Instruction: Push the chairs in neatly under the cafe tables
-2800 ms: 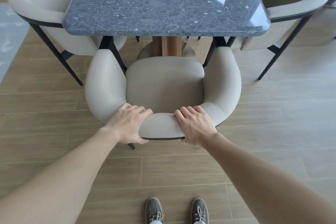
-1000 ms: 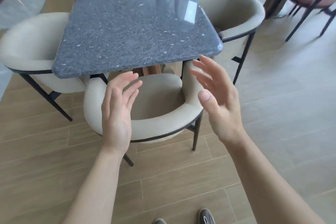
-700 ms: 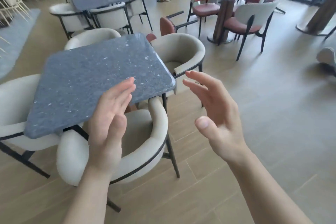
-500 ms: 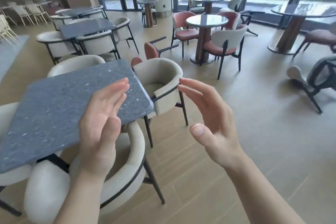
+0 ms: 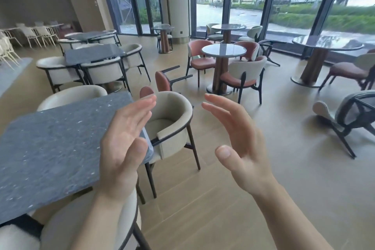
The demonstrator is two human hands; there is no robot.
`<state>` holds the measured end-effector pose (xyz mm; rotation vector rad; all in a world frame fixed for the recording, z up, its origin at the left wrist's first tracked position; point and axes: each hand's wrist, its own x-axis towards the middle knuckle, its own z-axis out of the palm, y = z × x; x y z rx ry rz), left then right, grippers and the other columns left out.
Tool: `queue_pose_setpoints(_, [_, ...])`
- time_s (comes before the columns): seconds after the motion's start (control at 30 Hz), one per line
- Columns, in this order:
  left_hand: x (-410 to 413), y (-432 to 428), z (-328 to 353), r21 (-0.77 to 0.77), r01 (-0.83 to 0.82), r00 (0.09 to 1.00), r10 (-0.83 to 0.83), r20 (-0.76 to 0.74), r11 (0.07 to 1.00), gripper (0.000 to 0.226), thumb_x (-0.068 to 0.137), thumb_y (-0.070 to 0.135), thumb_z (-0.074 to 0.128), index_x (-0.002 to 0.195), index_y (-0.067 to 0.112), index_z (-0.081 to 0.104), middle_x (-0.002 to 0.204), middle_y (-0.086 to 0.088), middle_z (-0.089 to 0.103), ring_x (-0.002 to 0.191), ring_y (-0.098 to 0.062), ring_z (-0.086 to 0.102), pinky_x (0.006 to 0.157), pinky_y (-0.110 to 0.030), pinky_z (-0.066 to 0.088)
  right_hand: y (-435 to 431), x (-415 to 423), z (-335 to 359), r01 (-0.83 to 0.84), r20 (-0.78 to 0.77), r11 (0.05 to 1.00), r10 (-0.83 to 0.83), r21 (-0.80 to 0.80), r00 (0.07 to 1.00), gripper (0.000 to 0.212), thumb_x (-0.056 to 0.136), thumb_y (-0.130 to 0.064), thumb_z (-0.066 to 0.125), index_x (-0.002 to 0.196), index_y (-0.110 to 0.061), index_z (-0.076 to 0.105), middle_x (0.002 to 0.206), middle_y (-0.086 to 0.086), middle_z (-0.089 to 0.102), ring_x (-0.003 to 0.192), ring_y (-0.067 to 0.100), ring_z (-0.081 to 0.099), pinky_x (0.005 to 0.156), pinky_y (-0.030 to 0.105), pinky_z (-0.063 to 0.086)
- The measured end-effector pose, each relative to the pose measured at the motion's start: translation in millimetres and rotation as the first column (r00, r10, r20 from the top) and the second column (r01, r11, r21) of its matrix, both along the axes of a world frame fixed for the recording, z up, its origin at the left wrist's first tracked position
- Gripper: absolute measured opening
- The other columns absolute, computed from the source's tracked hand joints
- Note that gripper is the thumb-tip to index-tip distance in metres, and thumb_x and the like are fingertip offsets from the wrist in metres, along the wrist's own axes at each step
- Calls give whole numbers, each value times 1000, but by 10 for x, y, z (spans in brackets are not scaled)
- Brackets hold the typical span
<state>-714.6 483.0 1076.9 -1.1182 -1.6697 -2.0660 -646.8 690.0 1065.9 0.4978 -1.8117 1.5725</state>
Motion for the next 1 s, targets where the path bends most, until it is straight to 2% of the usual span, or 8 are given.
queue_pose_setpoints(0.13, [-564, 413, 46, 24, 55, 998, -55, -18, 998, 60, 93, 74, 64, 139, 35, 64, 149, 3, 65, 148, -32, 53, 122, -42, 42, 404, -459, 124, 42, -10, 998, -42, 52, 999, 88, 93, -69, 65, 147, -1, 49, 147, 9, 60, 140, 33, 57, 117, 49, 45])
queue_pose_setpoints(0.3, [-1375, 1105, 176, 85, 131, 991, -129, -35, 988, 61, 93, 74, 64, 139, 35, 65, 149, 1, 65, 149, -32, 52, 123, -43, 42, 1059, -1094, 337, 133, -31, 986, -130, 102, 991, 86, 93, -67, 66, 148, -4, 50, 150, 11, 59, 141, 36, 56, 117, 60, 43])
queue_pose_setpoints(0.37, [-1681, 1419, 216, 88, 183, 983, -180, -38, 979, 61, 91, 75, 64, 138, 36, 65, 148, 0, 66, 149, -32, 52, 122, -43, 41, 1323, -1312, 386, 182, -44, 978, -179, 103, 983, 84, 92, -68, 67, 148, -7, 51, 148, 10, 60, 141, 35, 57, 117, 60, 43])
queue_pose_setpoints(0.53, [-2272, 2108, 210, 87, 285, 958, -283, -38, 954, 61, 91, 76, 64, 137, 37, 66, 147, 2, 66, 148, -30, 53, 123, -43, 42, 1878, -1706, 352, 274, -38, 958, -272, 88, 962, 81, 94, -66, 67, 148, -8, 51, 148, 9, 61, 140, 35, 58, 117, 56, 44])
queue_pose_setpoints(0.77, [-3002, 3217, 99, 51, 374, 927, -374, -22, 926, 61, 93, 73, 64, 139, 33, 63, 148, -1, 65, 149, -32, 52, 123, -44, 42, 2821, -2288, 258, 309, -36, 949, -308, 62, 951, 69, 98, -58, 65, 148, -13, 50, 151, 1, 59, 141, 32, 57, 117, 38, 44])
queue_pose_setpoints(1.0, [-3634, 4562, 189, 60, 368, 930, -367, -32, 928, 59, 92, 73, 65, 137, 35, 66, 147, 0, 67, 148, -32, 53, 122, -47, 41, 4180, -2862, 237, 378, -61, 925, -375, 33, 925, 79, 94, -65, 67, 146, -9, 50, 146, -1, 63, 138, 31, 60, 117, 49, 45])
